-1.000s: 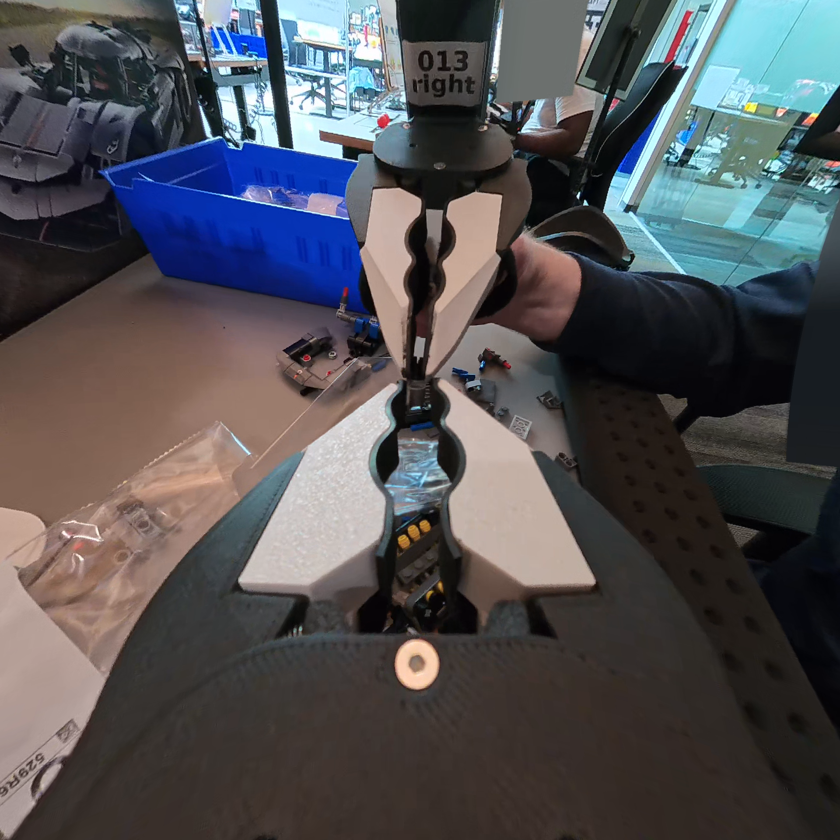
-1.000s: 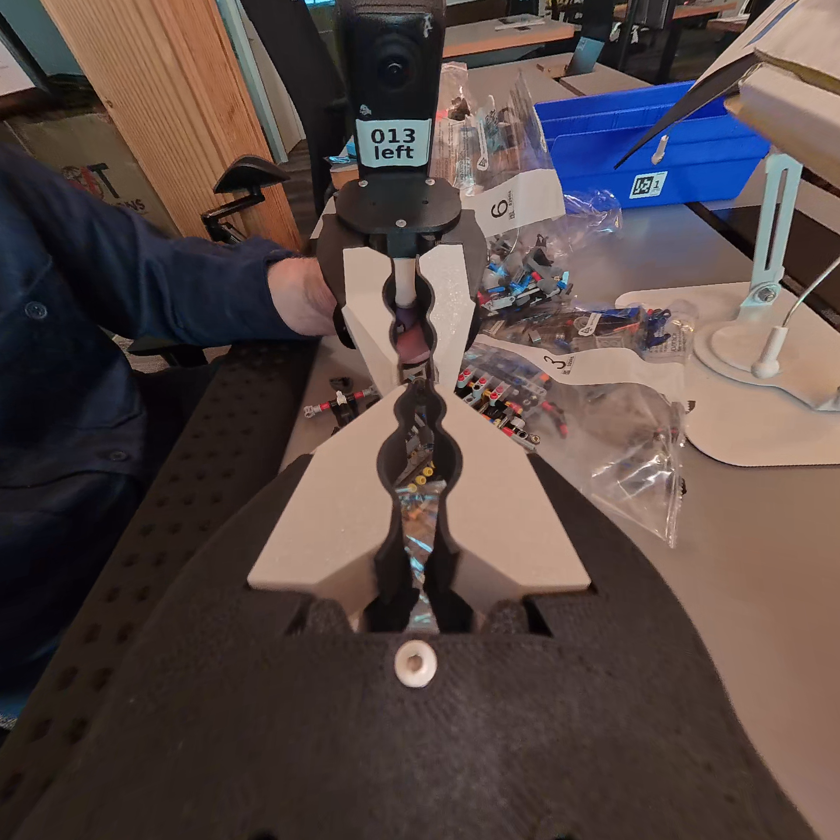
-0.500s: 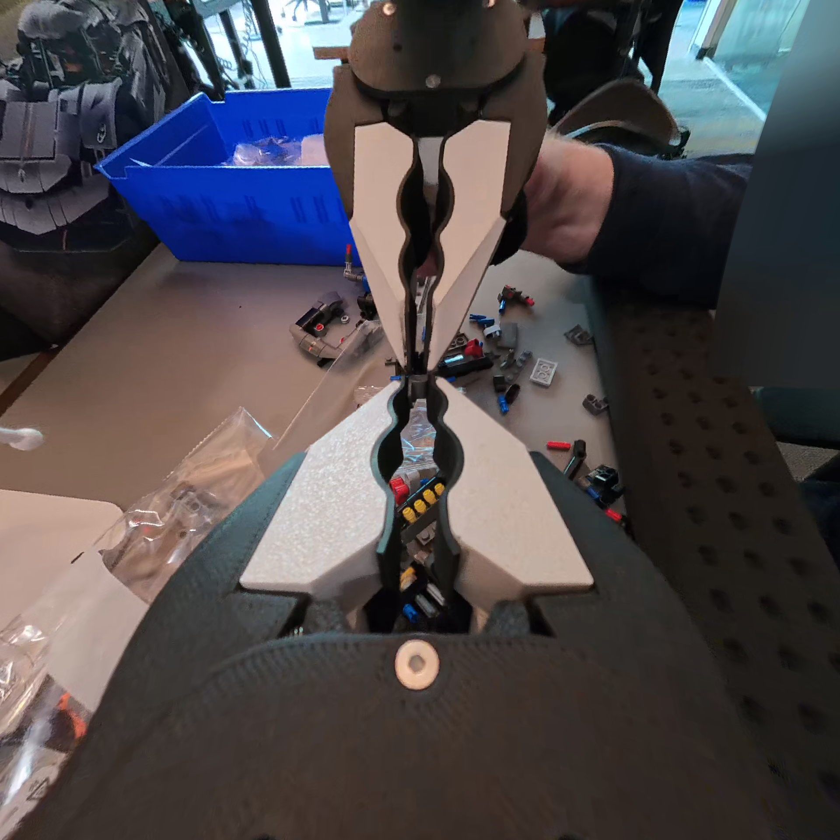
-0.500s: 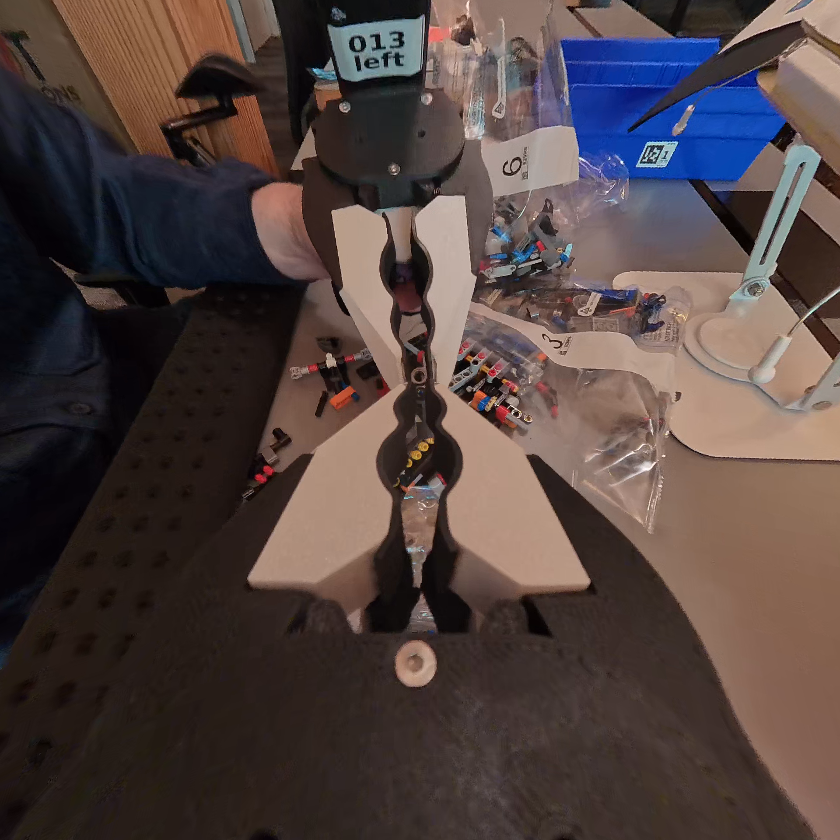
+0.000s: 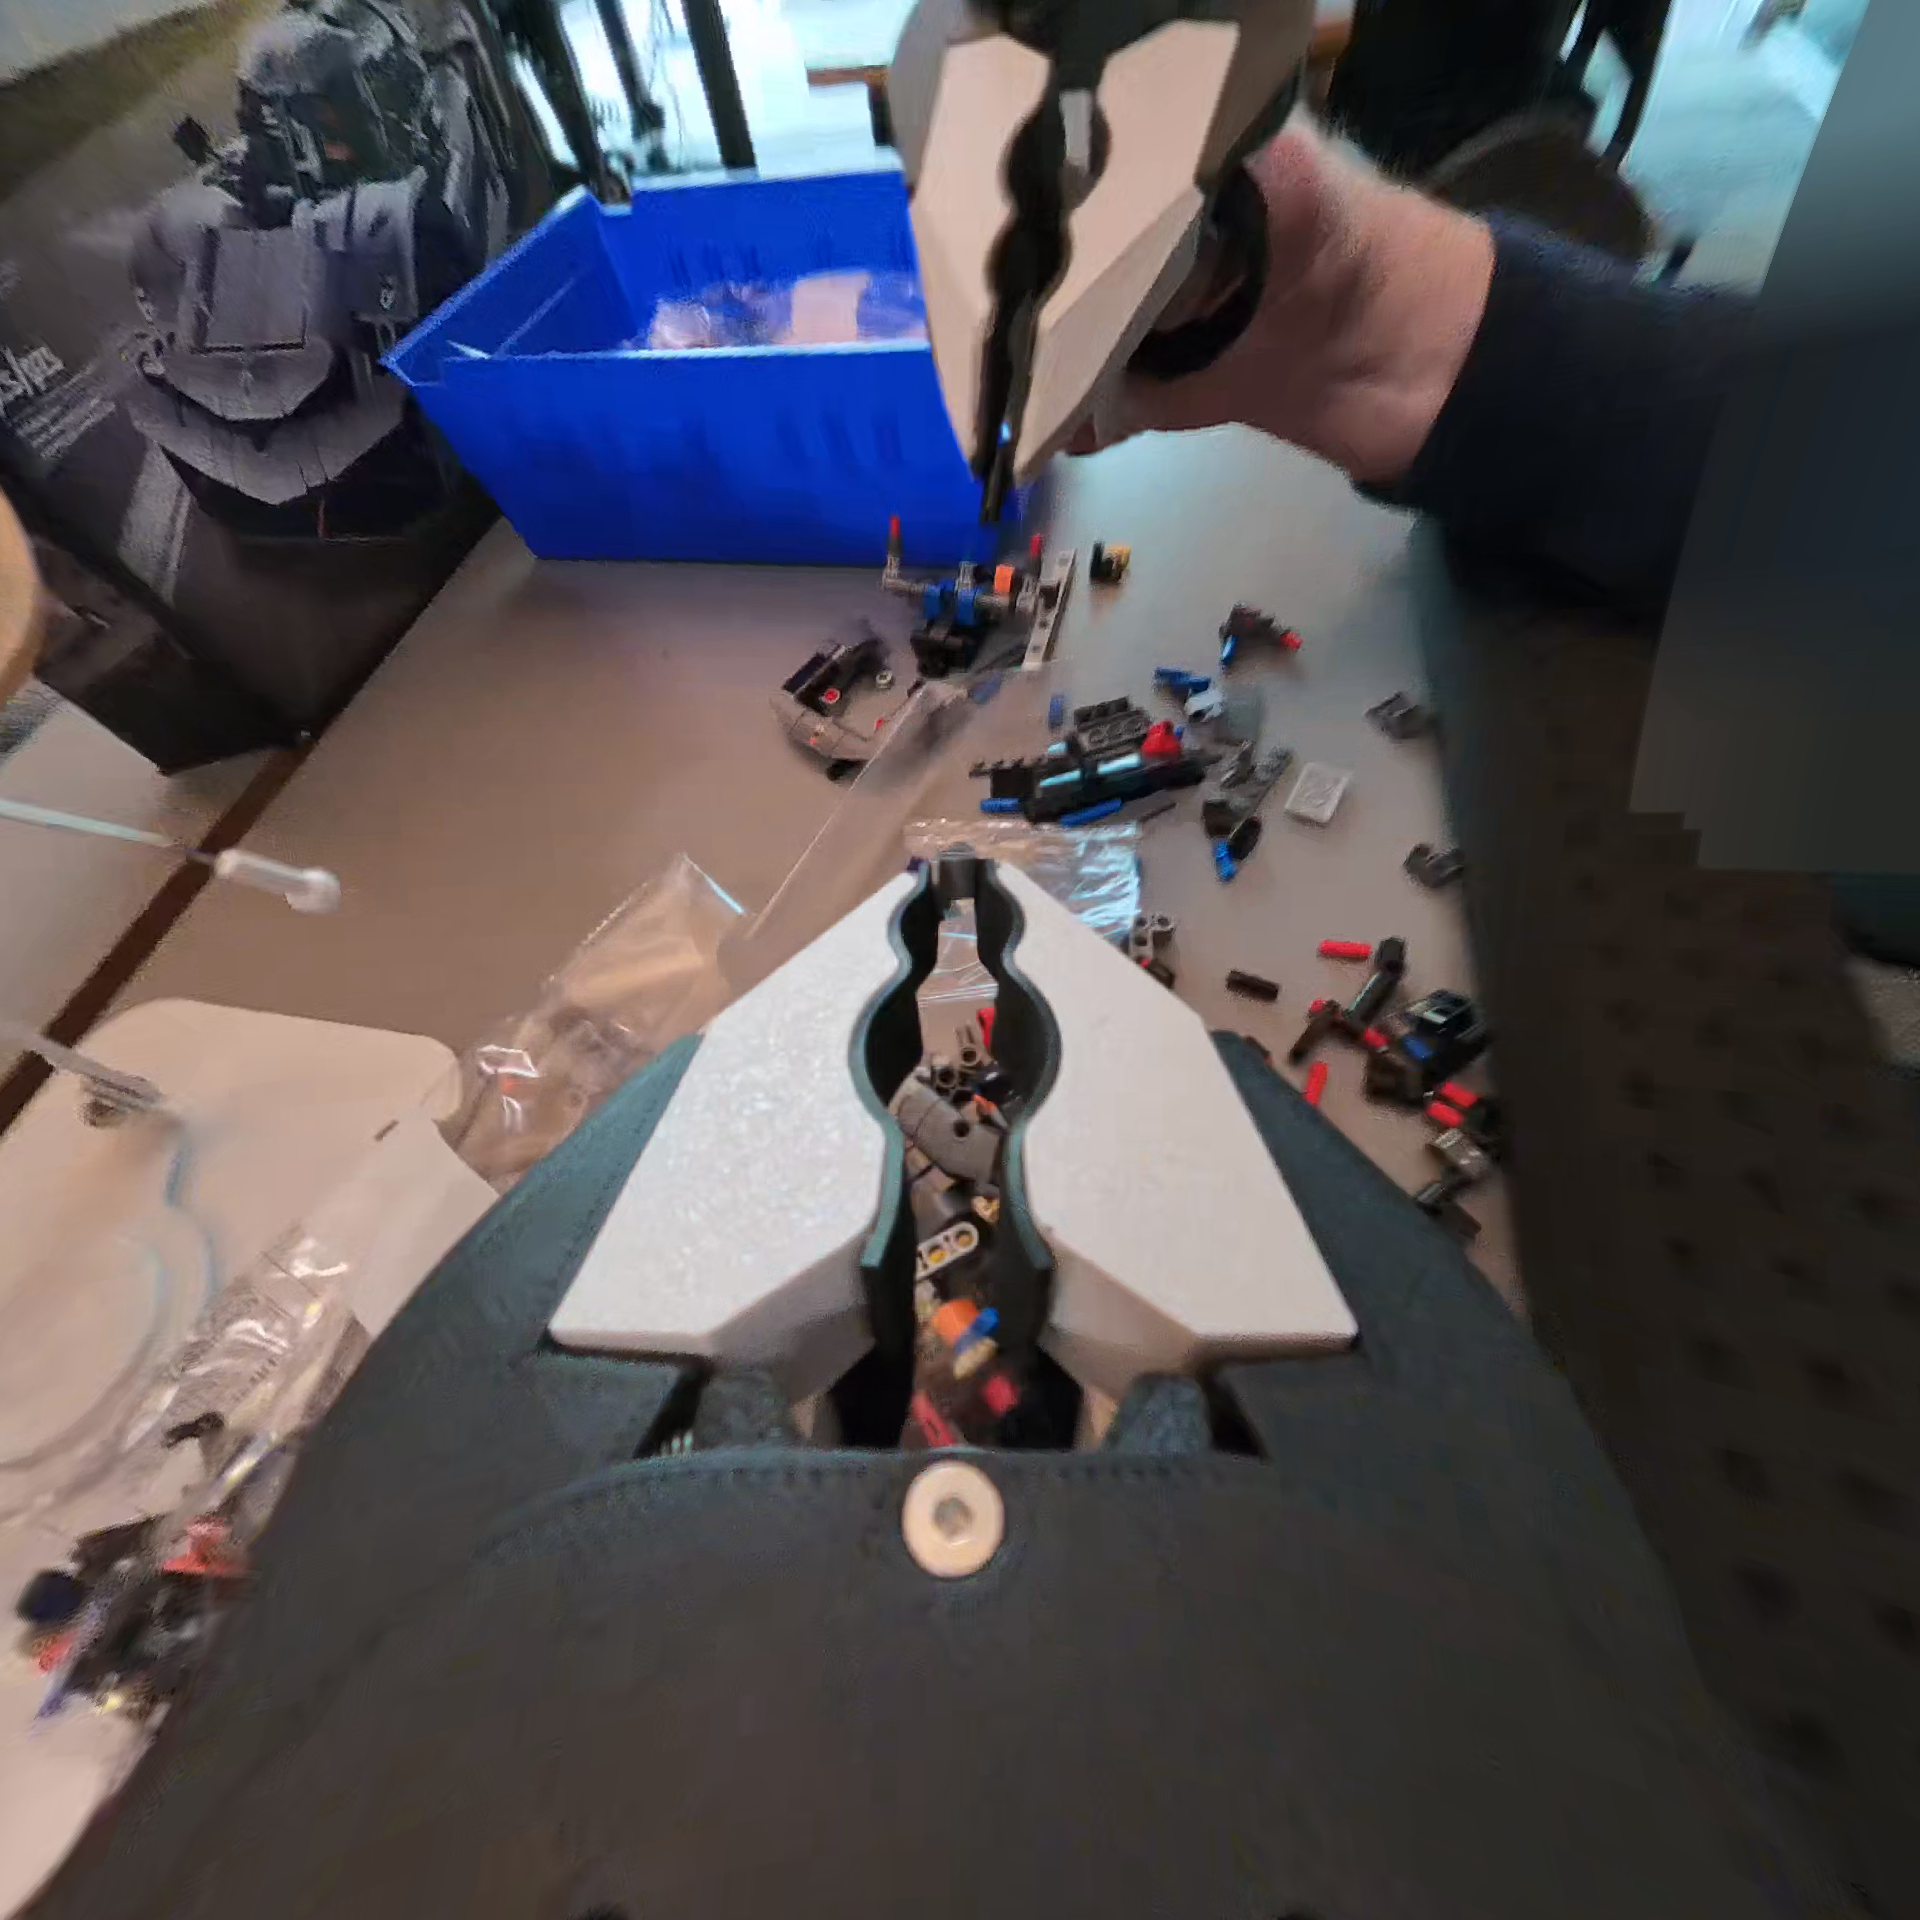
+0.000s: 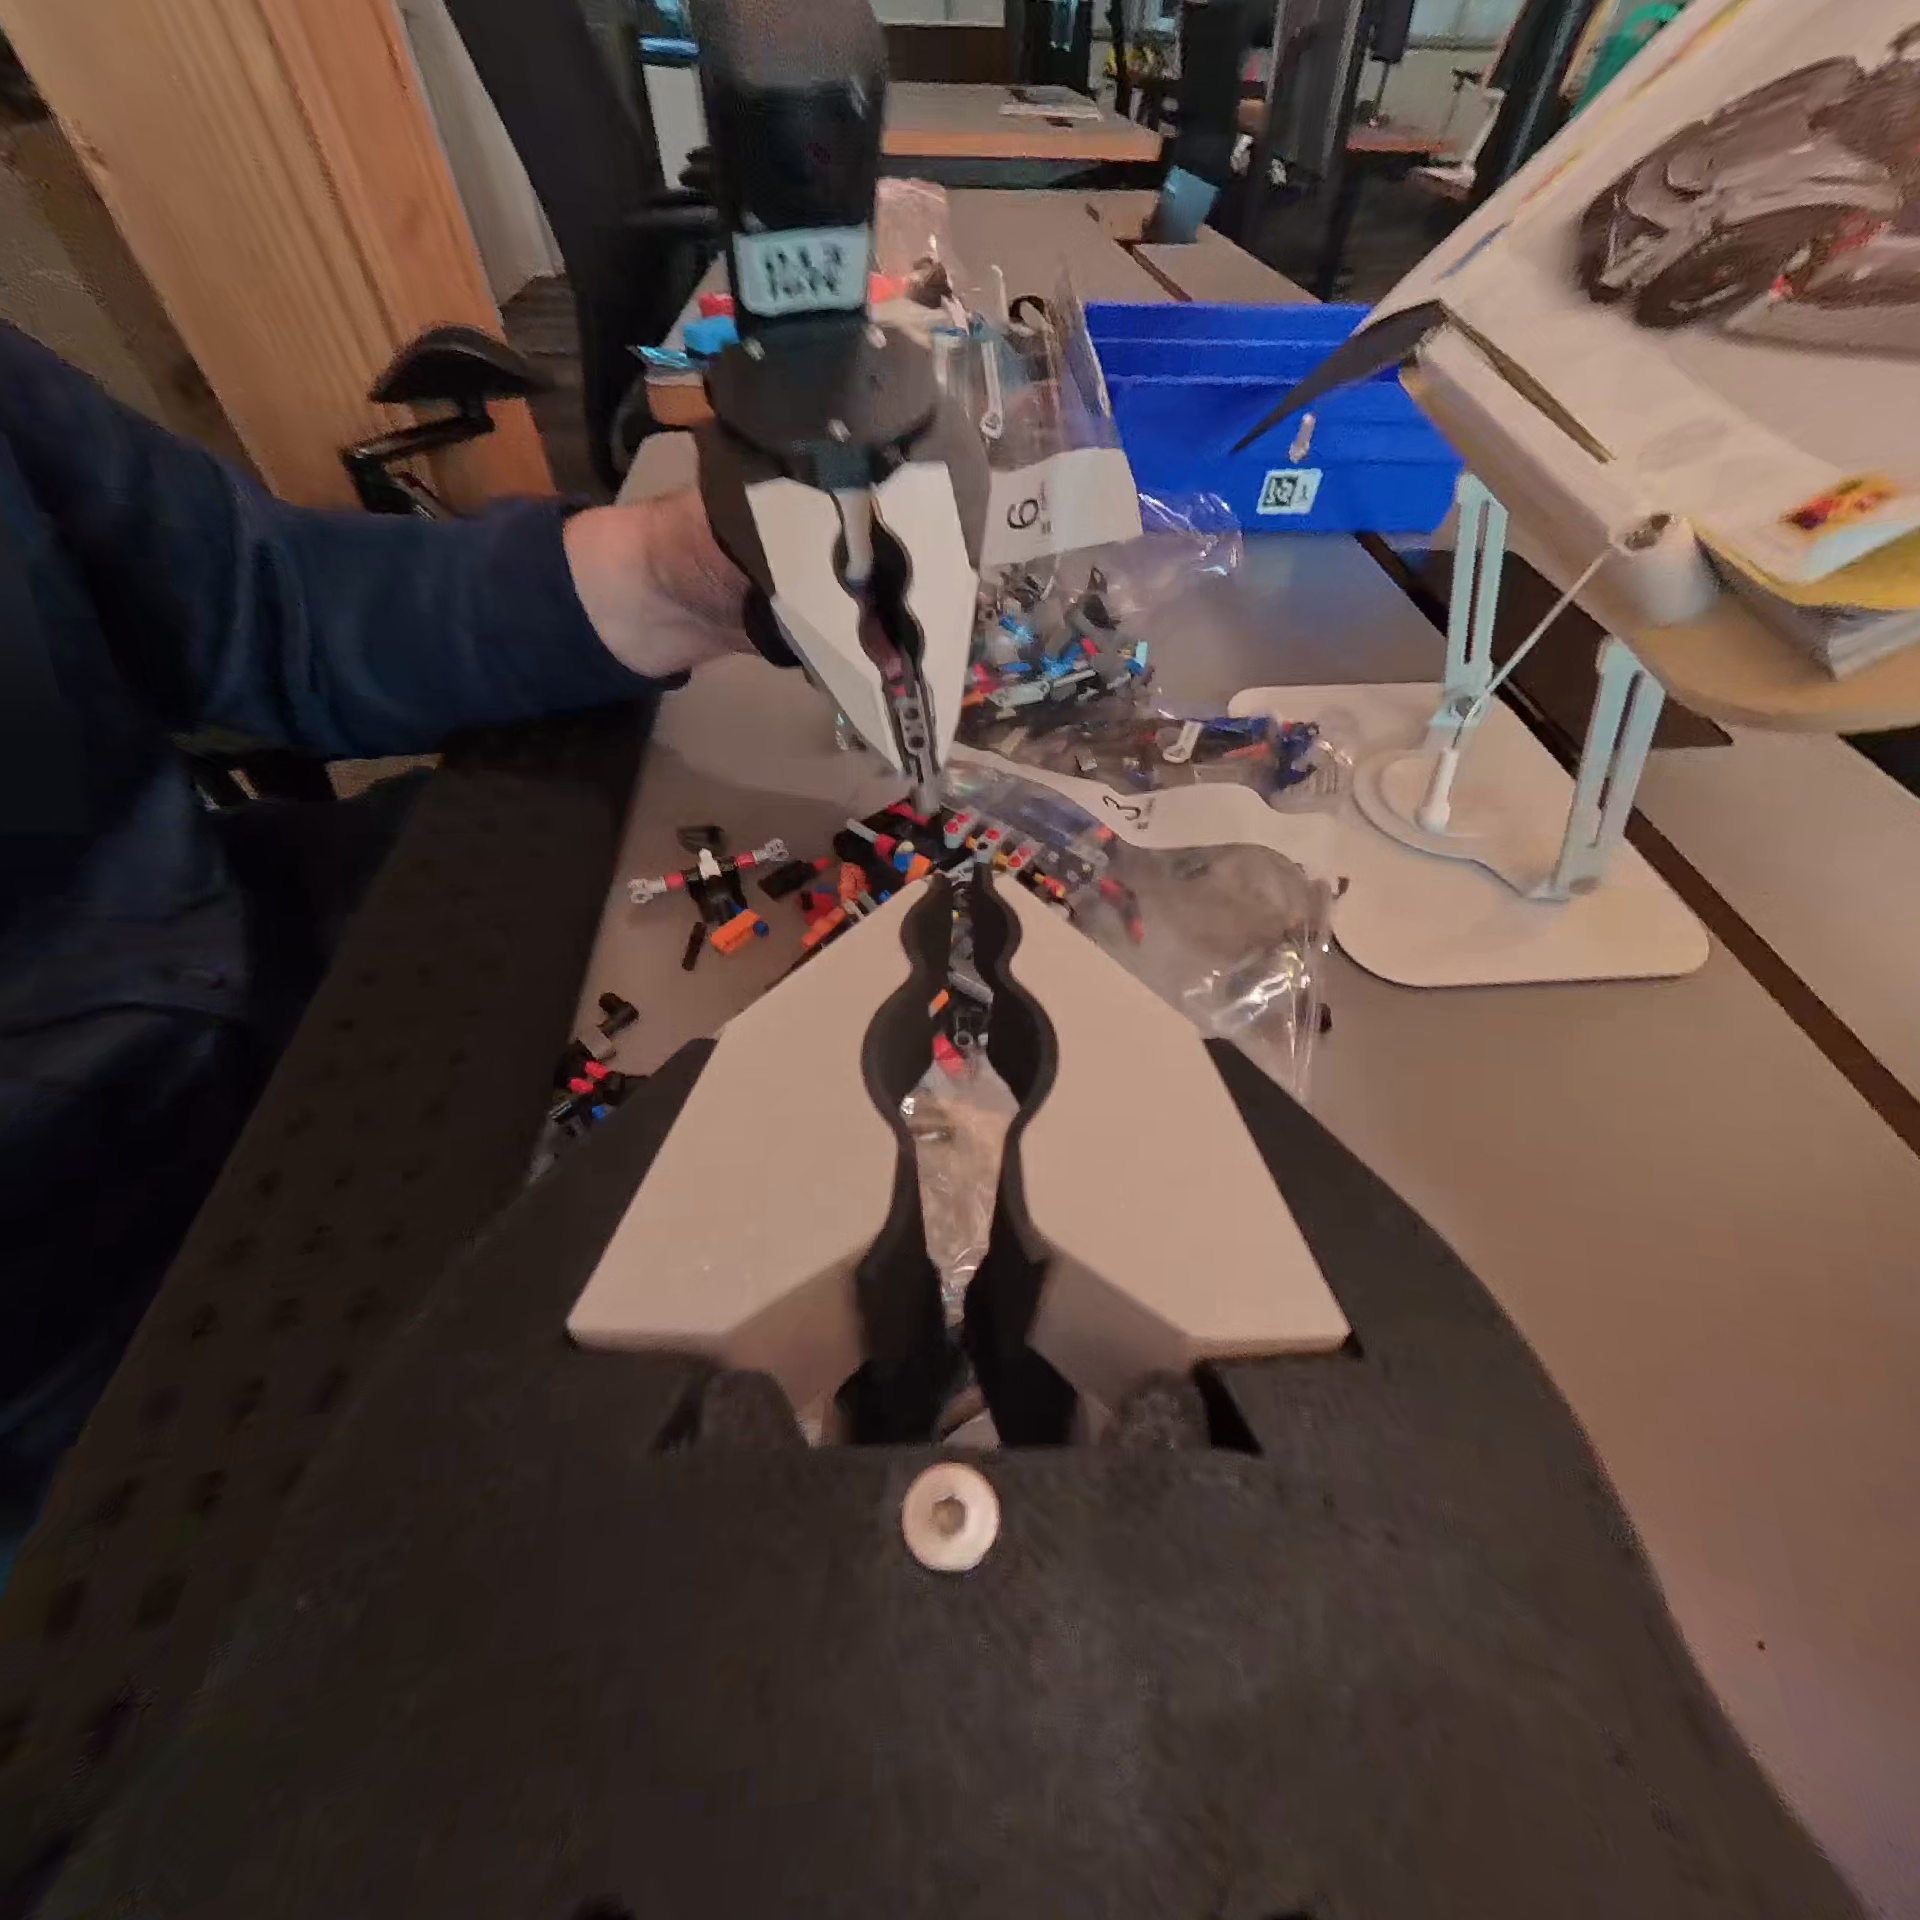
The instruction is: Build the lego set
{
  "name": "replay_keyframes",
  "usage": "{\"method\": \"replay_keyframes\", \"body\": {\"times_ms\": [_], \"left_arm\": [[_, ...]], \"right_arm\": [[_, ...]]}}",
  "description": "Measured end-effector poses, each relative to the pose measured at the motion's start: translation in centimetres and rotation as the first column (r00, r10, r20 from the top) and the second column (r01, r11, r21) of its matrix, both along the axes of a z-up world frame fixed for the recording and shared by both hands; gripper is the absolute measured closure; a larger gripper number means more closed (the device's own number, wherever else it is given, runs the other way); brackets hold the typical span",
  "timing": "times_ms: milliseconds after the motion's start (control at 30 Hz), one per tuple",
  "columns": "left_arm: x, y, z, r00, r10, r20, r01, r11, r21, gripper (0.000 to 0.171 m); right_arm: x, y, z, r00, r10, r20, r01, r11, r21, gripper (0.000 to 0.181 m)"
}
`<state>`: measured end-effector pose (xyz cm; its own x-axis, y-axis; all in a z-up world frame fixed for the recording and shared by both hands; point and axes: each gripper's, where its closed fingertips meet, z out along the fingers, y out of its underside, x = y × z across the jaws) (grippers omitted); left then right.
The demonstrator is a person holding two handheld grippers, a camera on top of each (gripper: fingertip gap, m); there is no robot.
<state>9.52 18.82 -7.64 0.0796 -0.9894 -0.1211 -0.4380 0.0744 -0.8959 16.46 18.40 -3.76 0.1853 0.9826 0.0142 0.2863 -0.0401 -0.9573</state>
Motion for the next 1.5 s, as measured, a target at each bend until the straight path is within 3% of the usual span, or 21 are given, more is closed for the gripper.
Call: {"method": "replay_keyframes", "body": {"times_ms": [133, 200, 467, 633, 733, 933, 1200, 1433, 1500], "left_arm": [[1.6, -0.9, -2.5, 0.996, -0.035, -0.087, 0.036, 0.999, 0.010, 0.166], [1.7, -1.0, -2.6, 0.997, -0.042, -0.063, 0.040, 0.999, -0.020, 0.167], [1.9, -0.8, -3.2, 0.997, -0.043, -0.065, 0.039, 0.997, -0.061, 0.167], [2.6, -1.1, -3.3, 0.998, -0.057, -0.031, 0.052, 0.988, -0.143, 0.167], [2.8, -1.2, -3.3, 0.998, -0.068, -0.004, 0.066, 0.982, -0.174, 0.167], [3.1, -1.3, -2.8, 0.996, -0.072, 0.045, 0.080, 0.973, -0.215, 0.167], [3.7, -1.6, -2.9, 0.995, -0.079, 0.066, 0.093, 0.965, -0.245, 0.167], [4.2, -1.3, -3.0, 0.995, -0.065, 0.072, 0.080, 0.970, -0.231, 0.164], [4.0, -0.9, -3.9, 0.999, -0.048, 0.003, 0.048, 0.980, -0.195, 0.158]], "right_arm": [[-2.0, -0.4, -3.7, 0.990, 0.058, 0.128, -0.049, 0.996, -0.068, 0.180], [-2.2, -0.2, -5.2, 0.978, 0.054, 0.201, -0.038, 0.996, -0.079, 0.180], [-1.2, -0.6, -7.4, 0.956, 0.080, 0.283, -0.035, 0.987, -0.159, 0.180], [-0.5, -2.8, -12.0, 0.873, 0.218, 0.436, -0.072, 0.942, -0.329, 0.179], [-0.9, -3.6, -13.4, 0.836, 0.269, 0.478, -0.088, 0.926, -0.367, 0.173], [-2.0, -2.8, -10.1, 0.904, 0.206, 0.375, -0.119, 0.963, -0.242, 0.173], [-3.2, -1.3, -8.8, 0.937, 0.111, 0.330, -0.074, 0.990, -0.123, 0.165], [-3.4, -0.8, -8.9, 0.937, 0.092, 0.336, -0.058, 0.992, -0.110, 0.178], [-2.9, -0.2, -8.5, 0.942, 0.052, 0.332, -0.023, 0.996, -0.090, 0.178]]}}
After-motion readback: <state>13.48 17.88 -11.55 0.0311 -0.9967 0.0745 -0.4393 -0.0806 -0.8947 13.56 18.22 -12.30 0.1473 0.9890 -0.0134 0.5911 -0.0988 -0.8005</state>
